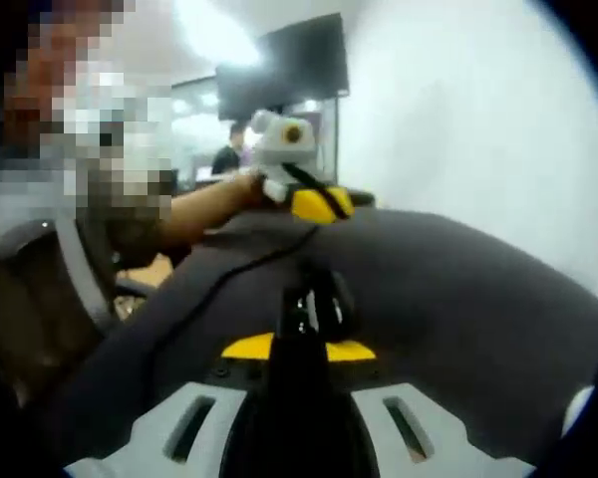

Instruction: Pick up three earphones and place each one into its charging case using tactile feedback, ensure that each earphone is properly inserted and securely positioned inside the case.

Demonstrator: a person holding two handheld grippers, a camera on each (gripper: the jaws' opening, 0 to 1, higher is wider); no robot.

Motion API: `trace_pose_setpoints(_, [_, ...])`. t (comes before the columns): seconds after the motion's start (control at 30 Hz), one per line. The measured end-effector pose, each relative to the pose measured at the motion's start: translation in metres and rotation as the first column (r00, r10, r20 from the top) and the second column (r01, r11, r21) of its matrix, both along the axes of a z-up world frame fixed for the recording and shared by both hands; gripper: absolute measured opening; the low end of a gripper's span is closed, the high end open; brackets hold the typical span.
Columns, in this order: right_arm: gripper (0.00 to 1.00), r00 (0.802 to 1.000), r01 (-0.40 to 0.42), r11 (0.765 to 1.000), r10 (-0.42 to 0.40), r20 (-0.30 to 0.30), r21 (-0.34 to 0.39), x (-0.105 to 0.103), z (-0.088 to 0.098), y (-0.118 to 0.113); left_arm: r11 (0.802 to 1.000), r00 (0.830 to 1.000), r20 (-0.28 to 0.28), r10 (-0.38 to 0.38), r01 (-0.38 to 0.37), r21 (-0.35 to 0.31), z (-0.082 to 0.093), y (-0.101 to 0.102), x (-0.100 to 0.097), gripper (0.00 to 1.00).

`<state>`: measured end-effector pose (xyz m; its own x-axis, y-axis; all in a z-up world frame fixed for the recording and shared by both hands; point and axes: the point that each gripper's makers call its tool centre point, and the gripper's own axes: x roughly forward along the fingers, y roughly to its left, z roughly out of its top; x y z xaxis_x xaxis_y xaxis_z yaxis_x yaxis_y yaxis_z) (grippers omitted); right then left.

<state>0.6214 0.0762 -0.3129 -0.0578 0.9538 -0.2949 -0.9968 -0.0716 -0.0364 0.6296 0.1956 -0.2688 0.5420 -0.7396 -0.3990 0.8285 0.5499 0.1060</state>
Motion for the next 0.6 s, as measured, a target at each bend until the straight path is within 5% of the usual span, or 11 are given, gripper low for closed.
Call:
trace_pose_setpoints(0.13, [0.18, 1.0, -0.002, 1.0, 0.002, 0.01, 0.0, -0.001, -0.001, 0.0, 0.997, 0.992, -0.117, 0.035, -0.026, 0.075, -0.023, 0.005, -0.026, 0.18])
trace_pose_setpoints(0.2, [0.18, 1.0, -0.002, 1.0, 0.002, 0.017, 0.0, -0.001, -0.001, 0.0, 0.996, 0.994, -0.095, 0.046, -0.038, 0.084, -0.027, 0.001, -0.025, 0.26])
trace_pose_setpoints(0.33, [0.18, 1.0, -0.001, 1.0, 0.001, 0.025, 0.002, -0.001, -0.002, -0.001, 0.988, 0.993, -0.077, 0.091, -0.081, 0.131, -0.041, -0.006, -0.015, 0.23])
trace_pose_setpoints(0.4, [0.18, 1.0, -0.001, 1.0, 0.001, 0.028, 0.003, 0.0, -0.002, -0.001, 0.971, 0.994, -0.054, 0.096, -0.082, 0.226, -0.055, -0.004, -0.01, 0.2])
trace_pose_setpoints(0.47, [0.18, 0.999, -0.001, 1.0, 0.001, 0.033, 0.004, 0.002, -0.002, -0.001, 0.984, 0.993, -0.051, 0.109, -0.101, 0.148, -0.048, -0.013, -0.005, 0.13])
trace_pose_setpoints(0.6, [0.18, 0.999, -0.004, 1.0, 0.004, 0.034, 0.002, 0.004, -0.003, -0.002, 0.959, 0.969, -0.05, 0.243, -0.233, 0.16, -0.052, -0.006, 0.012, 0.09])
